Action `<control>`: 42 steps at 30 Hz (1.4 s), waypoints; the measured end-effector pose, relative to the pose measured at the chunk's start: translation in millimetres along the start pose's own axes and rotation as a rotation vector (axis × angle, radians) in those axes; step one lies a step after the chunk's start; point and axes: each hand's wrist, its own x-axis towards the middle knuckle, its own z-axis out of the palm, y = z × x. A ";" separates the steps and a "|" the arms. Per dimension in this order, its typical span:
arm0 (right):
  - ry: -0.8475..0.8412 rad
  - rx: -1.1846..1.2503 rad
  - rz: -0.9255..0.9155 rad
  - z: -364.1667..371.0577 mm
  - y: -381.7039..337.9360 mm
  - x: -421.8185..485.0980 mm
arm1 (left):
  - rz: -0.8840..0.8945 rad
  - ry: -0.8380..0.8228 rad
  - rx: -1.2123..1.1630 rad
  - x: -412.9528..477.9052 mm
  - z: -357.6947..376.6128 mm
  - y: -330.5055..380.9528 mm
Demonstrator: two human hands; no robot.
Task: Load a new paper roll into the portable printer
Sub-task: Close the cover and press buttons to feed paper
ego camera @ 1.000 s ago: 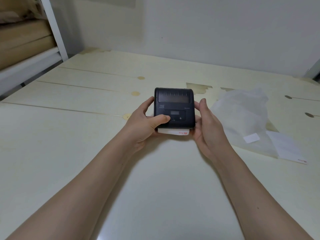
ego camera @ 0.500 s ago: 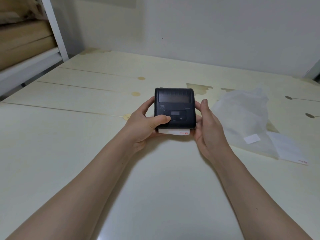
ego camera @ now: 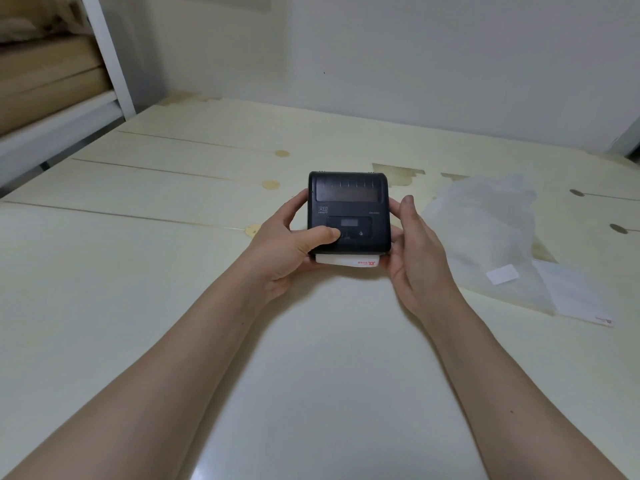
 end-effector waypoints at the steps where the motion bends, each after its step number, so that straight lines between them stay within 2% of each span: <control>1: 0.000 0.000 0.000 0.0 -0.1 -0.1 | 0.000 -0.003 -0.002 -0.1 0.3 0.2; 28: 0.002 -0.014 -0.016 -2.4 0.8 0.0 | 0.020 -0.013 0.021 0.1 -0.8 -0.7; 42: -0.033 -0.132 -0.031 -5.7 2.8 -1.1 | 0.025 -0.122 -0.038 0.6 -1.5 2.0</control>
